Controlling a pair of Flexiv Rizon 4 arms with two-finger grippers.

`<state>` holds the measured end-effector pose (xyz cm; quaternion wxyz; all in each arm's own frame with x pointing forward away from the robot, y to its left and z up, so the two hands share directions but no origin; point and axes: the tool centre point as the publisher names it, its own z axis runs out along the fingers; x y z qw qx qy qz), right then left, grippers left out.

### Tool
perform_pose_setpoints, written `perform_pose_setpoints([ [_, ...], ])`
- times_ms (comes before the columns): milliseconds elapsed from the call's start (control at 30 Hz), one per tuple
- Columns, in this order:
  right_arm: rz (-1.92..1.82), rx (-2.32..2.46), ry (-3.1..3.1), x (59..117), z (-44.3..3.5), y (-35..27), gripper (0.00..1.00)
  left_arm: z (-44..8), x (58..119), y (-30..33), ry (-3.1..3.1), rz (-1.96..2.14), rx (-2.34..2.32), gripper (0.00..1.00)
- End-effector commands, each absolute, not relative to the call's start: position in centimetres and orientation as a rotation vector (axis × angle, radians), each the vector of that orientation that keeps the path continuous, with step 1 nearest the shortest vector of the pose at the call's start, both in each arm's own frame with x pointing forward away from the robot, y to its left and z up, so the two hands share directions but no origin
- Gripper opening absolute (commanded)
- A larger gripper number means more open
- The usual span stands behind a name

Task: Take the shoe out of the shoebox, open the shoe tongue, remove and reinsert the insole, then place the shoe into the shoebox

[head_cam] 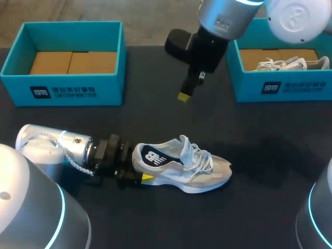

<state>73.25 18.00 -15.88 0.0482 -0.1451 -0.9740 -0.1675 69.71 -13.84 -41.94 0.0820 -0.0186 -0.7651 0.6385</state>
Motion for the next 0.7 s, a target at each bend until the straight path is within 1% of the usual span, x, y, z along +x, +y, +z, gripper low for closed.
perform_pose_setpoints([
  [33,-0.556,-0.462,-2.952,73.3,-15.9,18.2,0.0,-42.4,70.0,-14.0,-2.289,1.904,-0.054,0.0],
  [167,-0.576,-0.51,-2.944,73.4,-14.4,18.0,0.0,-42.4,70.0,-14.0,-2.289,1.904,-0.054,0.0],
  [300,-0.561,-0.541,-2.926,73.4,-13.8,18.5,0.0,-42.4,70.0,-14.0,-2.289,1.904,-0.054,0.0],
  [700,-0.441,-0.62,-2.835,73.4,-17.7,21.3,0.0,-42.4,70.0,-14.0,-2.289,1.904,-0.054,0.0],
])
